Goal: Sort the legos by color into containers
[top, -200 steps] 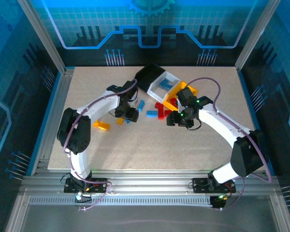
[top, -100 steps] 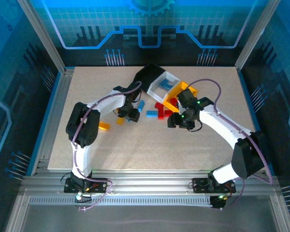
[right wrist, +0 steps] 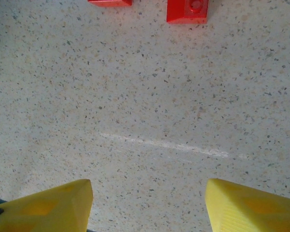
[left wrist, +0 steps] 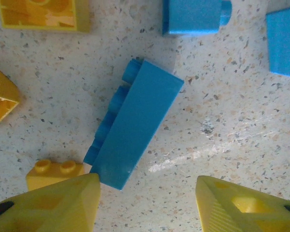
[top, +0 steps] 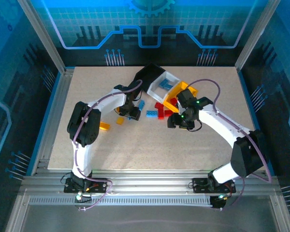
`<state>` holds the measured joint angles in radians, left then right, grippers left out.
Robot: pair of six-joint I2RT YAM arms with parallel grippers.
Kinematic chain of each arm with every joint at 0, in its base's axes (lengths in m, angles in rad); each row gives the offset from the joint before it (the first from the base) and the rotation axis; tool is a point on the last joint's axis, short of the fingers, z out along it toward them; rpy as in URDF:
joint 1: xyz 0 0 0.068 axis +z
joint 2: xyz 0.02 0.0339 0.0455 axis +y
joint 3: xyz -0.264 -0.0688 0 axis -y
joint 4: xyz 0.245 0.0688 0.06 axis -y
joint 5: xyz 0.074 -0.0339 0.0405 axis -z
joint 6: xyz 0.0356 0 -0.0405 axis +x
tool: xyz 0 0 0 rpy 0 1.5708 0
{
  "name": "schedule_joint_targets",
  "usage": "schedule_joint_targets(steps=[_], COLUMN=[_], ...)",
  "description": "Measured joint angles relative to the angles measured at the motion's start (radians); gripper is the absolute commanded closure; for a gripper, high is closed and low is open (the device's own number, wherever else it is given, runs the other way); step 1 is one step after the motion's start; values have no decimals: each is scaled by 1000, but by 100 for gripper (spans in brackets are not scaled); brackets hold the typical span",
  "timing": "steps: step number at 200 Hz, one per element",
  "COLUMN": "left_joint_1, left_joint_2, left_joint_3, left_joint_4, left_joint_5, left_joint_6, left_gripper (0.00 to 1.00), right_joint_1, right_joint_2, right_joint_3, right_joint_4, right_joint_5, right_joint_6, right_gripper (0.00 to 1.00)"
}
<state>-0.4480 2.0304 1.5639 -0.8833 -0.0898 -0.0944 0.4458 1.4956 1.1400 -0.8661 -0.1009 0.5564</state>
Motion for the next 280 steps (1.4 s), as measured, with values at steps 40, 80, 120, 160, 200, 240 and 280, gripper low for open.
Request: schedule_joint_targets(steps=[40, 80, 120, 160, 200, 240, 280], left_joint_1=[1, 11, 30, 34, 34, 34, 40], left_joint_2=[0, 34, 116, 150, 146, 138, 139], left_joint_3=[39, 80, 98, 102, 98, 98, 283], left_joint_4=[-3, -4, -2, -2, 10, 8, -12], left_joint_5=[-2, -4, -4, -2, 16, 79, 212], left_joint_6=[19, 39, 46, 49, 29, -11, -116], left_gripper=[44, 44, 47, 70, 91, 90, 89], right_joint_1=[0, 0, -2, -3, -37, -97, -174], right_joint_2=[35, 55, 57, 73, 74, 31, -40], right_joint_3=[1, 33, 55, 59, 73, 76, 65], right_joint_4=[3, -5, -8, -14, -15, -10, 23], right_joint_5=[-13, -13, -13, -13, -2, 31, 33], right_joint_6=[-2, -18, -29, -34, -32, -4, 51], right_gripper=[36, 35, 36, 35, 36, 36, 36])
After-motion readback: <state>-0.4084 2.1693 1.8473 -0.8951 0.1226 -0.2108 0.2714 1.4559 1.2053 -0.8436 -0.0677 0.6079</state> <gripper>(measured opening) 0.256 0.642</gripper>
